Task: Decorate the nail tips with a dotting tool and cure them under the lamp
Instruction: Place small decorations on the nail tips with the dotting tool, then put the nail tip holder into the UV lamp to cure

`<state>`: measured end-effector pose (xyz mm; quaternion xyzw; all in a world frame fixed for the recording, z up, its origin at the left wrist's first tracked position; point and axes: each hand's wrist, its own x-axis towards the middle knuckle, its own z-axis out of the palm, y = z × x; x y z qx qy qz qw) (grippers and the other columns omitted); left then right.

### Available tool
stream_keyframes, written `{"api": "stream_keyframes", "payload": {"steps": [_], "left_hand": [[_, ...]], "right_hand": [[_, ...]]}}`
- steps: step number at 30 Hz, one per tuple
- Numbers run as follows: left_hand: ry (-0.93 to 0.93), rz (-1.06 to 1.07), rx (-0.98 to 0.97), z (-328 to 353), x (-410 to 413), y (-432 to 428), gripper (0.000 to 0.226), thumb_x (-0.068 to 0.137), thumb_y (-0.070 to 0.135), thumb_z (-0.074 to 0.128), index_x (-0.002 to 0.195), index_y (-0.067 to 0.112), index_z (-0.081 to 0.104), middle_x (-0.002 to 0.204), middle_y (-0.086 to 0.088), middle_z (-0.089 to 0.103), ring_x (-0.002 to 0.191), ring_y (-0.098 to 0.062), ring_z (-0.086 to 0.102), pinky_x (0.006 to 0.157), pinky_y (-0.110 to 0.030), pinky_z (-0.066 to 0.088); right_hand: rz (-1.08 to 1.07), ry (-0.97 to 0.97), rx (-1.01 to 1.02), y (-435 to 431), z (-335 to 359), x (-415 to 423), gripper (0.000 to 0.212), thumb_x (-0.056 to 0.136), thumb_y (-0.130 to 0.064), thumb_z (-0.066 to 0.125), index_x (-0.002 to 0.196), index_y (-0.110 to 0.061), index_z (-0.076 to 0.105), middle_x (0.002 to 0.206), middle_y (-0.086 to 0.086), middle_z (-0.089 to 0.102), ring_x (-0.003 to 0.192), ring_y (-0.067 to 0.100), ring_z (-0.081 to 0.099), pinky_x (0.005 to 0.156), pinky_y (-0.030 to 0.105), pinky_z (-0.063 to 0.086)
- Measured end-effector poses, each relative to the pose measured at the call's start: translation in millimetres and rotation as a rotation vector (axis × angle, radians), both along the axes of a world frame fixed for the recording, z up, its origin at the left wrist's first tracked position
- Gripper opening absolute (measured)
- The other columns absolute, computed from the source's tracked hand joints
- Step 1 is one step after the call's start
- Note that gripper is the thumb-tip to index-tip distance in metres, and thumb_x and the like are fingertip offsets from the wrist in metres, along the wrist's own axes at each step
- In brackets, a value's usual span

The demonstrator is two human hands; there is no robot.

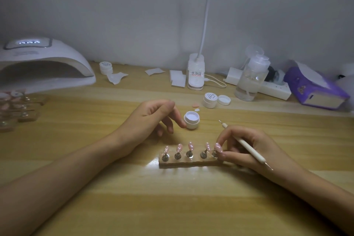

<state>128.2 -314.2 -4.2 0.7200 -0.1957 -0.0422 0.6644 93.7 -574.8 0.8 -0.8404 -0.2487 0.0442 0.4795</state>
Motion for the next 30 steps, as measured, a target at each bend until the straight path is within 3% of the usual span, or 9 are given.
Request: {"api": "stream_keyframes", "payload": {"steps": [7,10,13,15,17,20,23,28,30], "left_hand": [[0.002,-0.04,0.004,1,1,3,0.032,0.093,0.04,0.056,0.082,0.018,0.077,0.093,0.0,0.076,0.066,-0.005,0.056,0.053,-0.013,0.042],[0.01,-0.046,-0.052,2,2,6,0.027,0.088,0.046,0.06,0.09,0.025,0.077,0.104,0.003,0.075,0.068,-0.002,0.055,0.055,-0.011,0.043],[0.041,-0.035,-0.113,3,3,8,0.027,0.085,0.048,0.063,0.097,0.028,0.076,0.11,0.006,0.073,0.07,0.0,0.056,0.056,-0.009,0.042],[0.072,-0.025,-0.167,3,3,9,0.03,0.081,0.052,0.065,0.098,0.03,0.076,0.106,0.01,0.073,0.073,-0.001,0.058,0.057,-0.01,0.043],[0.104,-0.015,-0.228,3,3,10,0.03,0.079,0.052,0.066,0.097,0.031,0.077,0.096,0.011,0.073,0.075,-0.002,0.059,0.056,-0.012,0.044],[0.158,0.005,-0.305,5,5,11,0.024,0.078,0.046,0.07,0.093,0.028,0.077,0.085,0.007,0.07,0.074,-0.005,0.059,0.054,-0.014,0.044],[0.171,-0.013,-0.31,8,4,12,0.014,0.084,0.038,0.067,0.087,0.029,0.077,0.078,0.008,0.069,0.07,-0.003,0.06,0.055,-0.013,0.043],[0.205,-0.007,-0.32,9,5,13,0.02,0.086,0.037,0.061,0.075,0.027,0.075,0.077,0.011,0.069,0.066,-0.002,0.061,0.057,-0.013,0.045],[0.224,-0.006,-0.335,8,6,14,0.02,0.084,0.037,0.061,0.075,0.026,0.074,0.078,0.011,0.068,0.066,-0.001,0.06,0.058,-0.013,0.045]], "right_hand": [[-0.113,-0.079,0.144,-2,31,17,0.031,0.083,-0.02,0.069,0.112,-0.03,0.064,0.081,-0.001,0.062,0.061,0.005,0.049,0.055,0.01,0.039],[-0.047,-0.183,0.028,27,49,27,0.039,0.091,-0.002,0.064,0.119,-0.028,0.058,0.094,-0.003,0.067,0.071,0.006,0.057,0.058,0.012,0.045],[-0.01,-0.322,-0.191,64,58,31,0.051,0.086,0.004,0.06,0.123,-0.03,0.054,0.104,-0.012,0.065,0.085,0.01,0.058,0.07,0.027,0.051],[-0.012,-0.429,-0.364,87,59,32,0.051,0.085,-0.003,0.058,0.126,-0.033,0.049,0.111,-0.014,0.061,0.097,0.011,0.054,0.08,0.036,0.05],[-0.013,-0.478,-0.461,104,59,32,0.047,0.085,-0.02,0.045,0.13,-0.032,0.047,0.117,-0.011,0.057,0.104,0.014,0.047,0.081,0.042,0.049],[-0.021,-0.509,-0.542,117,57,37,0.063,0.075,-0.032,0.028,0.135,-0.029,0.044,0.122,-0.006,0.055,0.104,0.019,0.041,0.079,0.04,0.044],[-0.029,-0.525,-0.587,124,52,46,0.059,0.084,-0.013,0.035,0.141,-0.028,0.041,0.124,-0.001,0.056,0.103,0.023,0.04,0.087,0.043,0.04],[0.028,-0.387,-0.549,117,58,45,0.105,0.073,0.016,0.034,0.15,-0.052,0.012,0.116,-0.004,0.054,0.103,0.022,0.043,0.089,0.039,0.041],[-0.002,-0.395,-0.521,100,62,40,0.114,0.068,0.021,0.034,0.143,-0.059,0.004,0.126,-0.004,0.052,0.109,0.018,0.045,0.096,0.036,0.041]]}}
